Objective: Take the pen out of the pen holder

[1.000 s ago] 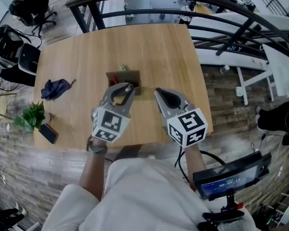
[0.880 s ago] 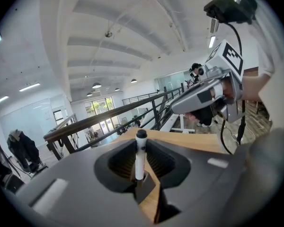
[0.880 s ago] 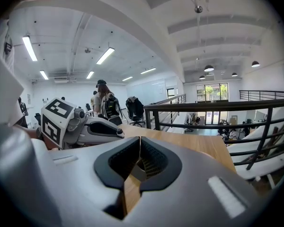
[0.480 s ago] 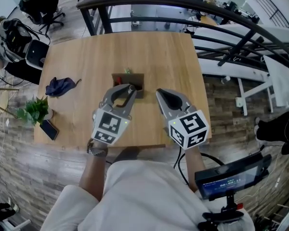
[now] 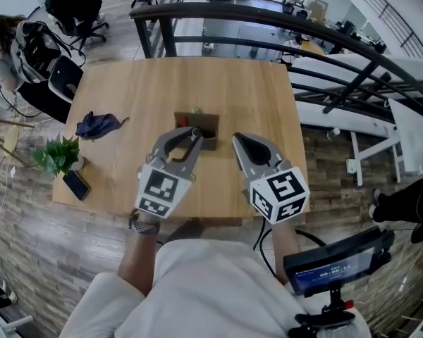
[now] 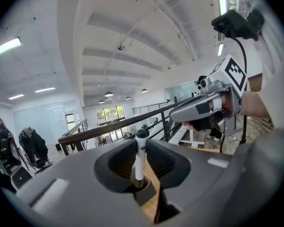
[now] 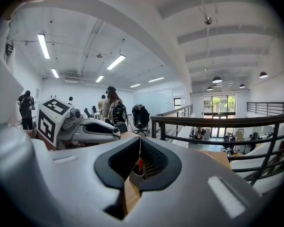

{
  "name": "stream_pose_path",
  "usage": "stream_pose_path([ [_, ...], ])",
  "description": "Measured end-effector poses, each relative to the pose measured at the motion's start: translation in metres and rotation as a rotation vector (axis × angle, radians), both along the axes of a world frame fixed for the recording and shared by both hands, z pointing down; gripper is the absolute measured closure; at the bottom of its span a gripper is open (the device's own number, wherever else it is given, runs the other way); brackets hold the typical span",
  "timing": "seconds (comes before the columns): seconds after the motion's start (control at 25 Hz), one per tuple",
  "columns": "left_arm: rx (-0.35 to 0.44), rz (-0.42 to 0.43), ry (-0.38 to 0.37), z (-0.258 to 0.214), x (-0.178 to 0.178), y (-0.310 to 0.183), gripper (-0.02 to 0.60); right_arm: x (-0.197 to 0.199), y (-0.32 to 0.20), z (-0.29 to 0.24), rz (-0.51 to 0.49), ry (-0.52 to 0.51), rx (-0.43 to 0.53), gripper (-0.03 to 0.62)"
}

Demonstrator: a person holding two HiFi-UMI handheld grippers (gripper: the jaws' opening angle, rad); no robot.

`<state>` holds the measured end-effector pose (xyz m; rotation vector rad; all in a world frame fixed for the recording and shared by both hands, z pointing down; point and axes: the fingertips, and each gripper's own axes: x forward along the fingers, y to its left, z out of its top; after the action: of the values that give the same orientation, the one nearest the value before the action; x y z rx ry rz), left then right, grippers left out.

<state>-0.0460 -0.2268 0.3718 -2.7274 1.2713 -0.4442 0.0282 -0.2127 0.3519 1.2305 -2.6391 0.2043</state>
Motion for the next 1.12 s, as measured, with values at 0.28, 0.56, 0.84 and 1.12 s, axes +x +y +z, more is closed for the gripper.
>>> stream_pose_path([
  [0.28, 0.035, -0.028, 0.035, -0.017, -0.01, 0.004, 0.514, -0.01, 0.0, -0.014, -0.03, -0.006, 0.043, 0.589],
  [0.56, 0.077, -0.055, 0.062, -0.035, -0.02, 0.012, 0.514, -0.015, 0.004, -0.027, -0.048, -0.016, 0.081, 0.589],
  [0.84, 0.118, -0.082, 0.077, -0.05, -0.027, 0.018, 0.514, -0.019, 0.006, -0.035, -0.066, -0.019, 0.101, 0.591],
  [1.12, 0.139, -0.089, 0.084, -0.056, -0.03, 0.021, 0.514, -0.022, 0.007, -0.044, -0.071, -0.021, 0.123, 0.591],
])
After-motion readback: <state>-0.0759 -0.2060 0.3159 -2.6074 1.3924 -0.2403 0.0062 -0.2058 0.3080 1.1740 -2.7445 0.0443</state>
